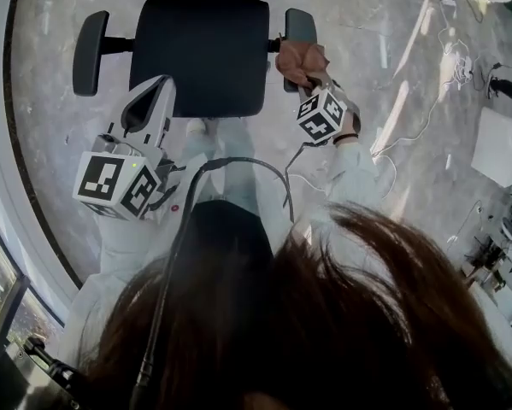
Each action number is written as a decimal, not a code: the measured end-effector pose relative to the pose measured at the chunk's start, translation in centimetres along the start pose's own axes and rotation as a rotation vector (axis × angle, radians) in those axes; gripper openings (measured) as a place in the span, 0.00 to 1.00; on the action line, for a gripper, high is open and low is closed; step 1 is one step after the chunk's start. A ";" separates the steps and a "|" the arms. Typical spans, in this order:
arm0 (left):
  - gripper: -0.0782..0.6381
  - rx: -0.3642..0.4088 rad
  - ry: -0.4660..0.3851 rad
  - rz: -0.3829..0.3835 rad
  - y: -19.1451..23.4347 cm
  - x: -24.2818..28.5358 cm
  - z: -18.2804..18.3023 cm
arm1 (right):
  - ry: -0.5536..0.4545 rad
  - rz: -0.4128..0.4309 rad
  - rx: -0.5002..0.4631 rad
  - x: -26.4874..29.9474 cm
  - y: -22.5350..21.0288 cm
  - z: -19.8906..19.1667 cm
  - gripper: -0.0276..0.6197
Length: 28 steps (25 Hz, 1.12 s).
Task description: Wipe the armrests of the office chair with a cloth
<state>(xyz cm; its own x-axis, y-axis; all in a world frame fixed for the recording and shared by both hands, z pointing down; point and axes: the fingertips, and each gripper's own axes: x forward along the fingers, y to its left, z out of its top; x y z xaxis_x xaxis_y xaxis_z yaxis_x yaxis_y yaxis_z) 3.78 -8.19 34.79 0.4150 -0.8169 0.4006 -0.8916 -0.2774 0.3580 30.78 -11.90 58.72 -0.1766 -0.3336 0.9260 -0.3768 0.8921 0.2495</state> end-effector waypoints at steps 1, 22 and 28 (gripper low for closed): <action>0.11 0.004 -0.001 -0.010 -0.2 0.0 0.0 | -0.001 -0.002 0.004 -0.4 0.8 -0.4 0.10; 0.11 0.034 -0.008 -0.050 0.1 -1.4 -0.8 | -0.015 -0.070 0.133 -1.6 4.8 -1.8 0.10; 0.11 0.010 0.006 0.018 1.3 -1.7 -1.5 | -0.013 -0.042 0.076 0.6 0.8 -0.2 0.10</action>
<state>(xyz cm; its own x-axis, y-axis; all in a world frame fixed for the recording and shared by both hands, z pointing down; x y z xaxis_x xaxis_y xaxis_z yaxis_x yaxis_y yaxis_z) 2.15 -6.48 35.83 0.3998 -0.8187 0.4123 -0.9008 -0.2678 0.3418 30.56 -11.37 59.52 -0.1706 -0.3742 0.9115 -0.4522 0.8516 0.2650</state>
